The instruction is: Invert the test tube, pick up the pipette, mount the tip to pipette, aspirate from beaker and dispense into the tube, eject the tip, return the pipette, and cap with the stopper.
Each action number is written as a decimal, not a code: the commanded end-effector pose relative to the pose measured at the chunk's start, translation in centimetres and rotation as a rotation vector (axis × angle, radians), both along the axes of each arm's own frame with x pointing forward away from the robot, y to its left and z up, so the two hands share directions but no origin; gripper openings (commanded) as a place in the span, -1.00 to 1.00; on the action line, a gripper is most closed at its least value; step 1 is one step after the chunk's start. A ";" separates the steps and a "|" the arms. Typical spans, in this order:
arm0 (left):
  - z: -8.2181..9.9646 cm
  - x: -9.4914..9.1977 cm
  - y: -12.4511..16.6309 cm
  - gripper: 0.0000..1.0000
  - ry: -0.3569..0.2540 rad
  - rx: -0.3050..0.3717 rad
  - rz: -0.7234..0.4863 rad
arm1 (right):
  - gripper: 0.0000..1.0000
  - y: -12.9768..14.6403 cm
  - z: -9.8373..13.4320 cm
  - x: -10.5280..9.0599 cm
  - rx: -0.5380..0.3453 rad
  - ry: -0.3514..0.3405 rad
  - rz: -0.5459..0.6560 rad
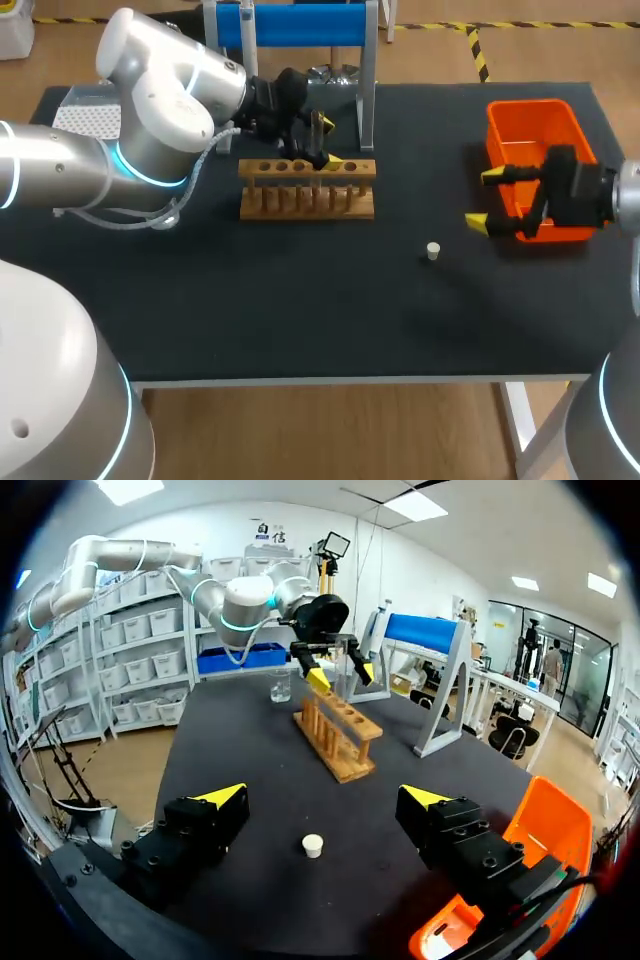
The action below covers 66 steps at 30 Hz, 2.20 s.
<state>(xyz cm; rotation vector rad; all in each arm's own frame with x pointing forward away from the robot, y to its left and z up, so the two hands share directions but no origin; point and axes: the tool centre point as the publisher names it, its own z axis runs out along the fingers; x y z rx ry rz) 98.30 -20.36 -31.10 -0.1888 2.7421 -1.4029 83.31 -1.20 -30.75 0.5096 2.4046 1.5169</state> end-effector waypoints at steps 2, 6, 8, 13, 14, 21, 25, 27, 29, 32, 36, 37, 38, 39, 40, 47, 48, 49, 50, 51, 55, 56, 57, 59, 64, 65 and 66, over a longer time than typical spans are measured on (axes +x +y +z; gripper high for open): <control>0.0 0.1 0.0 1.00 0.003 0.001 -0.002 | 1.00 0.8 -2.2 -1.4 0.006 0.003 -0.050; 0.0 0.1 0.0 1.00 0.003 0.001 -0.002 | 1.00 1.2 -3.7 -1.7 0.003 0.017 -0.052; 0.0 0.1 0.0 1.00 0.003 0.001 -0.002 | 1.00 1.5 -4.4 -1.9 -0.005 0.022 -0.055; 0.0 0.1 0.0 1.00 0.003 0.001 -0.002 | 1.00 2.3 -6.1 -1.9 -0.016 0.021 -0.057; 0.0 0.1 0.0 1.00 0.003 0.001 -0.002 | 1.00 2.4 -6.4 -1.9 -0.019 0.020 -0.056; 0.0 0.1 0.0 1.00 0.003 0.001 -0.002 | 1.00 3.4 -8.0 -1.4 -0.036 0.004 -0.063; 0.0 0.1 0.0 1.00 0.003 0.001 -0.002 | 1.00 3.9 -8.8 -1.0 -0.033 0.015 -0.075; 0.0 0.1 0.0 1.00 0.003 0.001 -0.002 | 1.00 4.1 -9.0 -0.7 -0.031 0.019 -0.081; 0.0 0.1 0.0 1.00 0.003 0.001 -0.002 | 0.97 4.2 -9.2 -0.5 -0.030 0.019 -0.084; 0.0 0.1 0.0 1.00 0.003 0.001 -0.002 | 0.78 4.4 -9.4 -0.1 -0.026 0.020 -0.097; 0.0 0.1 0.0 1.00 0.003 0.001 -0.002 | 0.76 4.5 -9.8 0.2 -0.025 0.024 -0.110; 0.0 0.1 0.0 1.00 0.003 0.001 -0.002 | 0.74 4.5 -9.9 0.2 -0.024 0.024 -0.111; 0.0 0.1 0.0 1.00 0.003 0.001 -0.002 | 0.73 4.6 -10.0 0.3 -0.024 0.025 -0.112; 0.0 0.1 0.0 1.00 0.003 0.001 -0.002 | 0.69 4.5 -10.2 0.4 -0.024 0.027 -0.116; 0.0 0.1 0.0 1.00 0.003 0.001 -0.002 | 0.69 4.5 -10.3 0.5 -0.024 0.028 -0.118; 0.0 0.1 0.0 1.00 0.003 0.001 -0.002 | 0.62 4.6 -10.8 1.0 -0.023 0.033 -0.133; 0.0 0.1 0.0 1.00 0.003 0.001 -0.002 | 0.59 4.6 -10.8 1.0 -0.023 0.033 -0.133; 0.0 0.1 0.0 1.00 0.003 0.001 -0.002 | 0.55 4.6 -10.9 1.1 -0.023 0.034 -0.135; 0.0 0.1 0.0 1.00 0.003 0.001 -0.002 | 0.54 4.6 -10.9 1.1 -0.022 0.034 -0.137; 0.0 0.1 0.0 1.00 0.003 0.001 -0.002 | 0.53 4.6 -10.9 1.2 -0.021 0.036 -0.139; 0.0 0.1 0.0 1.00 0.003 0.001 -0.002 | 0.45 4.8 -11.2 1.2 -0.018 0.040 -0.138; 0.0 0.1 0.0 1.00 0.003 0.001 -0.002 | 0.43 4.8 -11.3 1.2 -0.019 0.041 -0.137; 0.0 0.1 0.0 1.00 0.003 0.001 -0.002 | 0.42 4.8 -11.4 1.2 -0.020 0.043 -0.137; 0.0 0.1 0.0 1.00 0.003 0.001 -0.002 | 0.38 4.8 -11.5 1.2 -0.023 0.044 -0.138; 0.0 0.1 0.0 1.00 0.003 0.001 -0.002 | 0.22 4.8 -11.7 1.4 -0.027 0.047 -0.145; 0.0 0.1 0.0 1.00 0.003 0.001 -0.002 | 0.20 4.8 -11.7 1.4 -0.027 0.047 -0.146; 0.0 0.1 0.0 1.00 0.003 0.001 -0.002 | 0.18 4.8 -11.8 1.4 -0.027 0.047 -0.147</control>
